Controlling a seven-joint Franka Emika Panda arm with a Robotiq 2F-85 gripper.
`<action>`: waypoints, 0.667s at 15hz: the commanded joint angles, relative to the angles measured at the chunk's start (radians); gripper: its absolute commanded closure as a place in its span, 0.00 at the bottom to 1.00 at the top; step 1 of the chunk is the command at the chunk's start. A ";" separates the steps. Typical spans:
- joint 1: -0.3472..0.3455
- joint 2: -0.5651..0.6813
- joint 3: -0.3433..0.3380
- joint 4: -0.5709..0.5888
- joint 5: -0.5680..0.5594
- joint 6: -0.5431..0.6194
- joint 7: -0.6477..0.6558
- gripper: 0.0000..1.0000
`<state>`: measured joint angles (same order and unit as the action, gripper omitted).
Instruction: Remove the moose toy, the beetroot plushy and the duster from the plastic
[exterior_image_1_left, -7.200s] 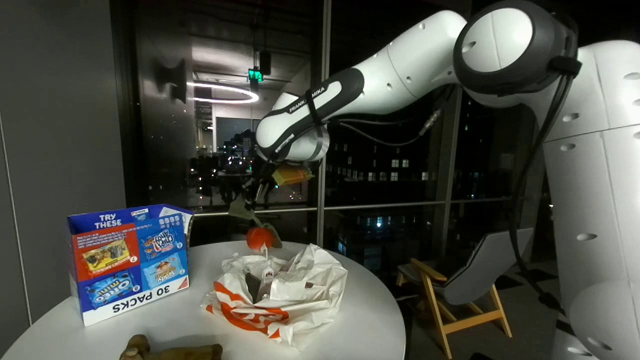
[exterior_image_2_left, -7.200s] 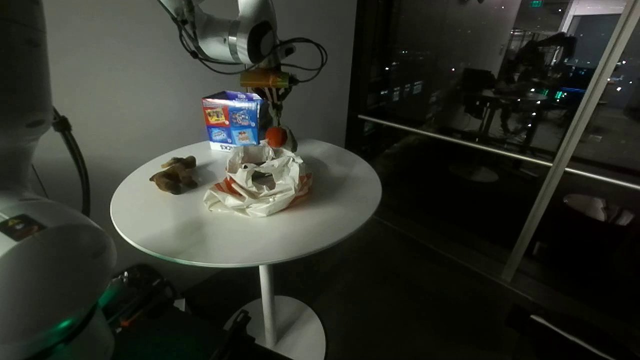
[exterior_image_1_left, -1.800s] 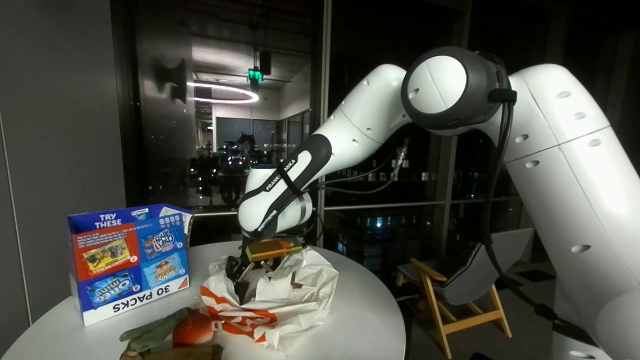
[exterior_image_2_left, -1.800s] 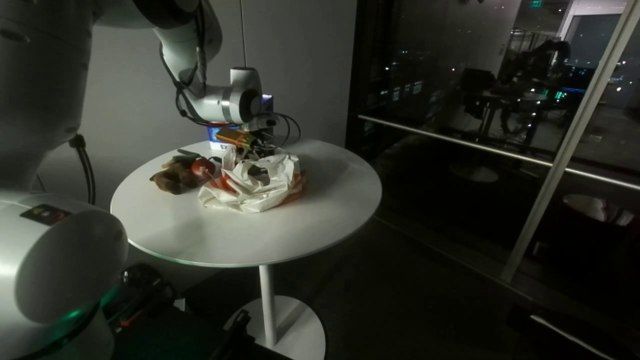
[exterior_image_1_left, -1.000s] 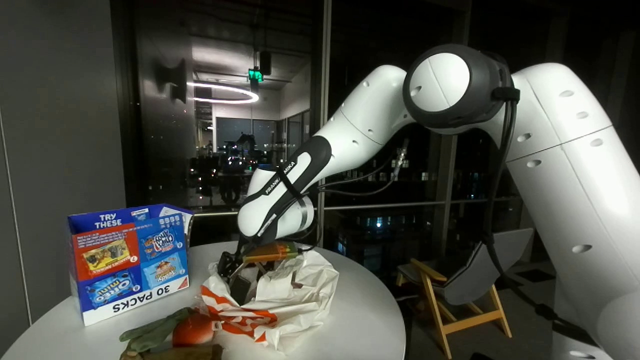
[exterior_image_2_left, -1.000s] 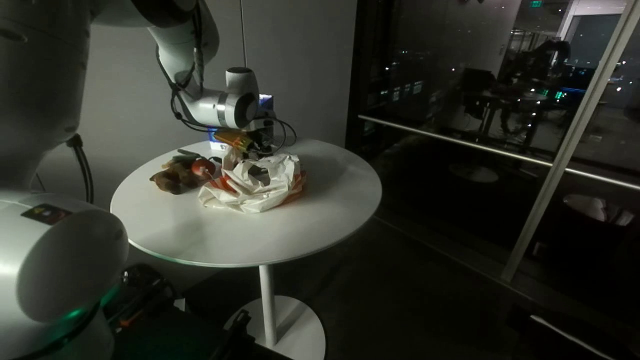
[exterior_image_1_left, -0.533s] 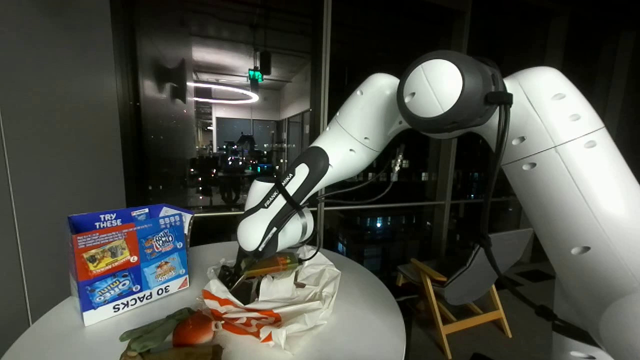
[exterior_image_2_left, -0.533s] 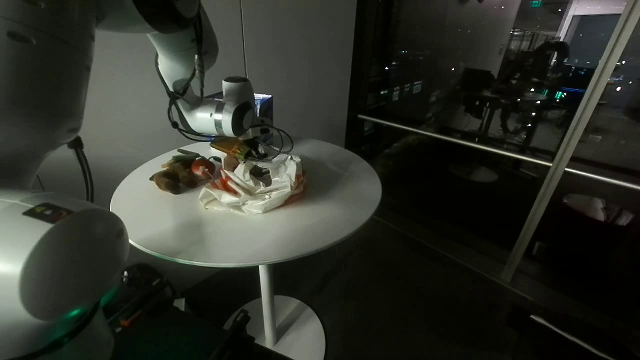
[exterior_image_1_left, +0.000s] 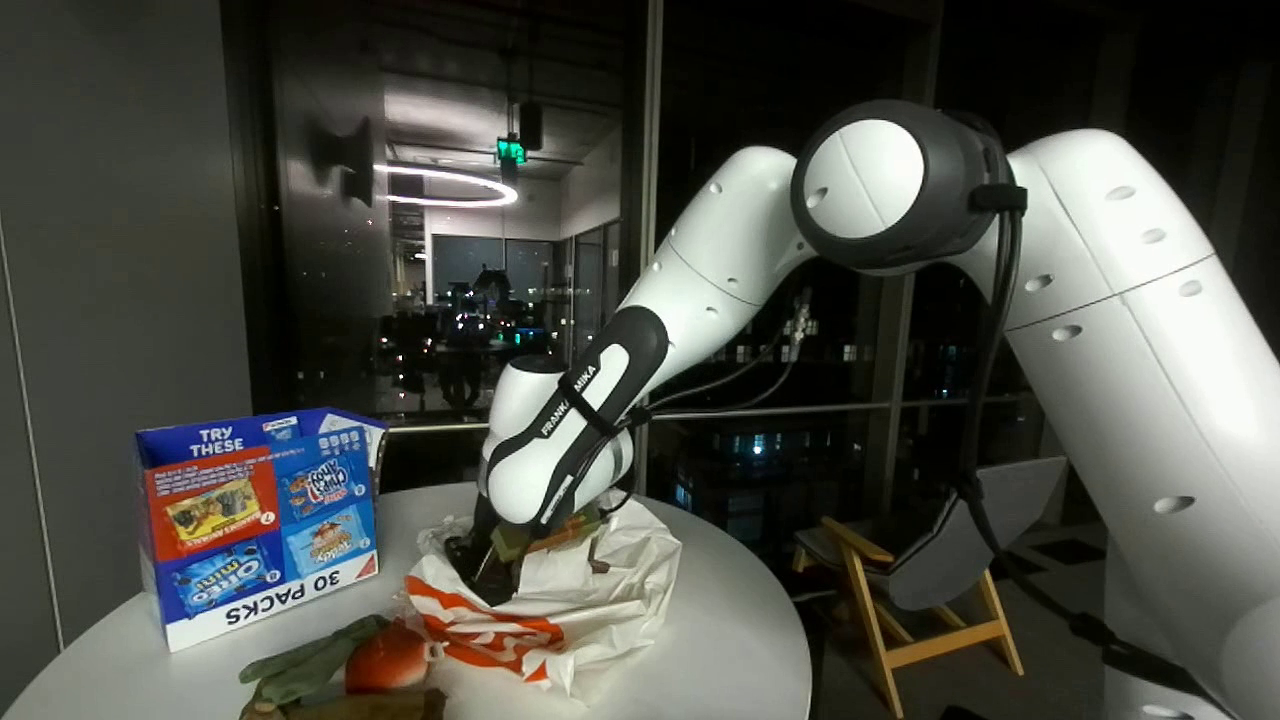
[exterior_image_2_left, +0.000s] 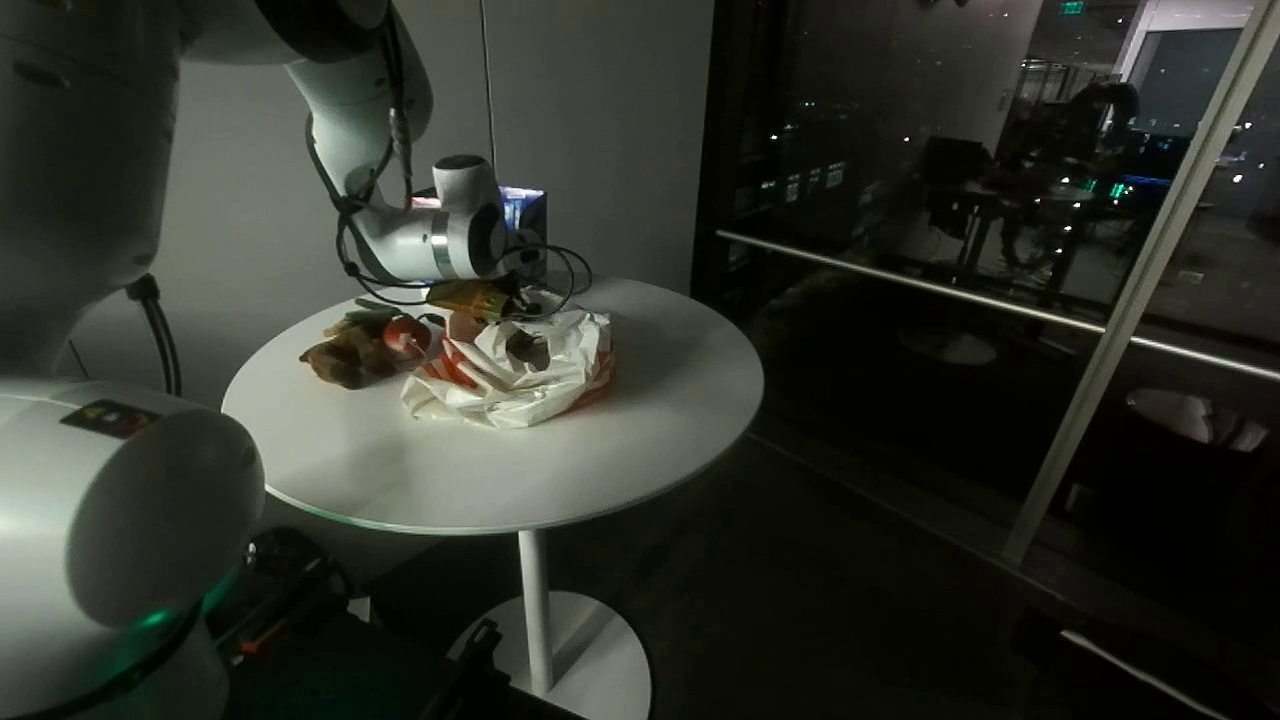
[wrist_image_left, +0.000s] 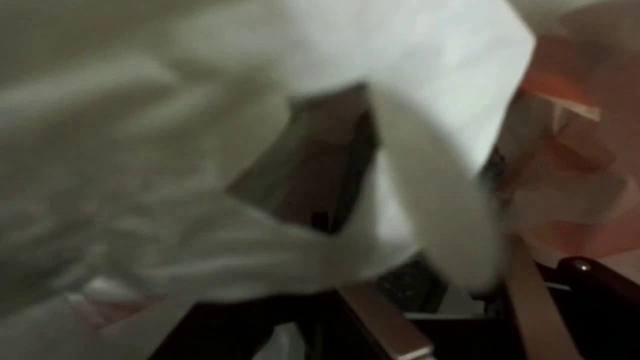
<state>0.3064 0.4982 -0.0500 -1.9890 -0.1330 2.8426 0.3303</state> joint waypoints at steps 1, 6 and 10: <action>0.096 -0.062 -0.133 -0.038 -0.126 0.092 0.060 0.65; 0.198 -0.127 -0.289 -0.063 -0.284 0.211 0.103 0.65; 0.063 -0.237 -0.098 -0.177 -0.238 0.289 -0.114 0.65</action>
<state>0.4641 0.3660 -0.2864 -2.0508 -0.4031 3.0593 0.3578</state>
